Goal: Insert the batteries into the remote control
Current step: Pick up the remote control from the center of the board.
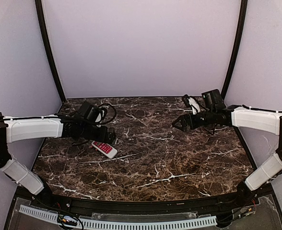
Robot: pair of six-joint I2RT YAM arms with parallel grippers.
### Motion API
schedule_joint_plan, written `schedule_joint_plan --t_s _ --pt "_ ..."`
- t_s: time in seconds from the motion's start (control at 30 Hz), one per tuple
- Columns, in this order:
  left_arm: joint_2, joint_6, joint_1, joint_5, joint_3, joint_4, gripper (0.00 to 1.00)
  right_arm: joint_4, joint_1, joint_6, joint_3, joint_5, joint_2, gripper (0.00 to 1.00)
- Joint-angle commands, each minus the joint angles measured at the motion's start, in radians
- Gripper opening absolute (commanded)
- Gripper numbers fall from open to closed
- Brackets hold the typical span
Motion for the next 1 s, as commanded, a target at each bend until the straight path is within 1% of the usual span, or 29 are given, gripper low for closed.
schedule_joint_plan --t_s 0.0,0.13,0.23,0.43,0.6,0.8,0.97 --pt "-0.086 -0.044 0.039 0.003 0.001 -0.052 1.00 -0.090 0.114 -0.077 0.148 0.074 0.076 0.99" --pt "-0.168 -0.081 0.100 0.046 -0.045 -0.045 1.00 -0.188 0.231 -0.122 0.321 0.155 0.214 0.99" --pt "-0.217 -0.098 0.146 0.047 -0.078 -0.055 1.00 -0.233 0.313 -0.124 0.433 0.183 0.310 0.99" --pt "-0.305 -0.138 0.180 0.001 -0.118 -0.077 1.00 -0.265 0.428 -0.123 0.638 0.198 0.493 0.99" --pt "-0.339 -0.148 0.194 -0.005 -0.126 -0.092 1.00 -0.386 0.522 -0.107 0.881 0.240 0.683 0.99" --pt "-0.355 -0.190 0.203 -0.001 -0.147 -0.088 1.00 -0.504 0.587 -0.106 1.107 0.300 0.847 0.98" --pt "-0.378 -0.214 0.206 -0.007 -0.174 -0.074 1.00 -0.548 0.609 -0.090 1.206 0.288 0.924 0.96"
